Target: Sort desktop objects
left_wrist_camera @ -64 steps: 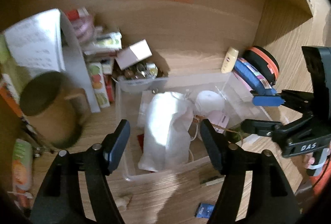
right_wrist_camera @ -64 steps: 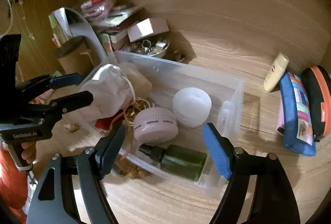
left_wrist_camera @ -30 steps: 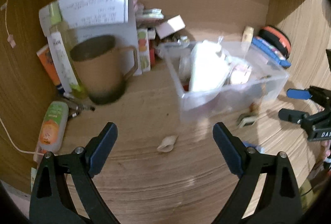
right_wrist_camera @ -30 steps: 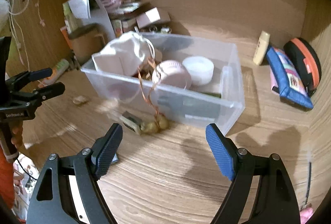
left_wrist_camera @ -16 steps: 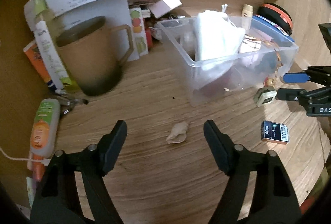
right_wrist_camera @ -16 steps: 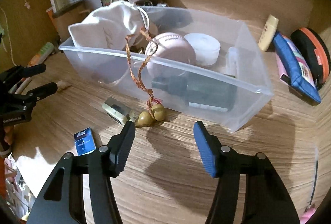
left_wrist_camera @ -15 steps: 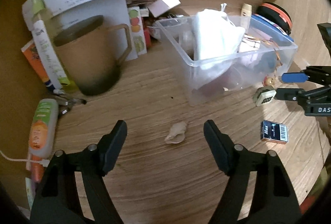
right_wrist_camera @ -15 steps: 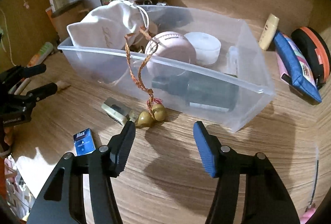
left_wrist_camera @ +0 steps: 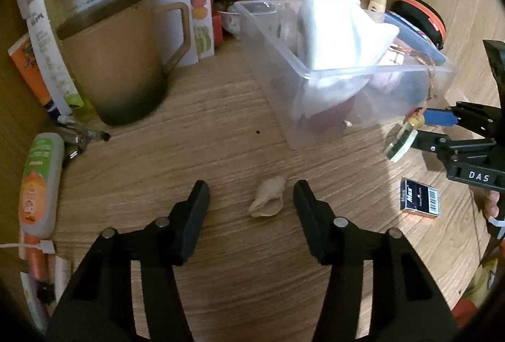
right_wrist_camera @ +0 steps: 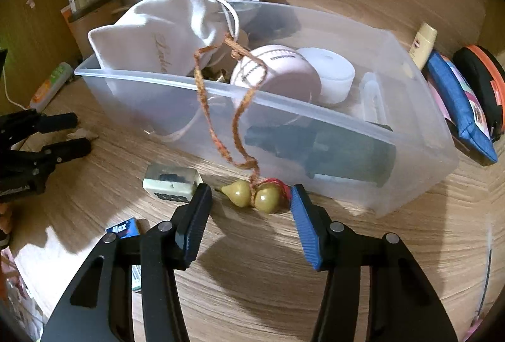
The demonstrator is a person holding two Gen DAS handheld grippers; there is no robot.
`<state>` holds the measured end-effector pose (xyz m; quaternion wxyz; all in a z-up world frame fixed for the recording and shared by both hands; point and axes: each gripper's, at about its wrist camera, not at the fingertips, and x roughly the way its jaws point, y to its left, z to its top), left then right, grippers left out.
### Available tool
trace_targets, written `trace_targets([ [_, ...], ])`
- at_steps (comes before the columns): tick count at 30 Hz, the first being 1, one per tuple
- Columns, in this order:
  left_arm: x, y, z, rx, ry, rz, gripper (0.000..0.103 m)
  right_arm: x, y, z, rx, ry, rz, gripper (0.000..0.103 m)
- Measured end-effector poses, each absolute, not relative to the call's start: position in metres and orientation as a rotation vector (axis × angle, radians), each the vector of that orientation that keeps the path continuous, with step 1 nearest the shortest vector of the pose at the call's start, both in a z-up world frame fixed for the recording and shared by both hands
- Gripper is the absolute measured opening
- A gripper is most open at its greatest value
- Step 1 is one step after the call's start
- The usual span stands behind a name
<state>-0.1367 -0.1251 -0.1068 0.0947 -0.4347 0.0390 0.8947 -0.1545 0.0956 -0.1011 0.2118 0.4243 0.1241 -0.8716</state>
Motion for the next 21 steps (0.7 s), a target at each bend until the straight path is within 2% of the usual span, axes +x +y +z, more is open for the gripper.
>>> trace_targets([
  [3,-0.137,-0.126,-0.107,-1.284,0.103,2.642,0.050,-0.149,0.091,-0.100,1.154,0.371,-2.430,0.039],
  [7,-0.136,-0.122,-0.106,-1.285,0.142,2.651,0.044,-0.145,0.086,-0.100,1.135,0.409,-2.428,0.039],
  [9,-0.135,-0.119,-0.106,-1.277,0.160,2.647,0.034,-0.143,0.087,-0.099,1.135,0.402,-2.417,0.039],
  [15,-0.132,-0.110,-0.105,-1.260,0.244,2.654,0.019,-0.139,0.095,-0.095,1.131,0.357,-2.403,0.039],
  [21,-0.130,-0.101,-0.105,-1.258,0.340,2.697,0.018,-0.142,0.104,-0.085,1.109,0.284,-2.409,0.039],
])
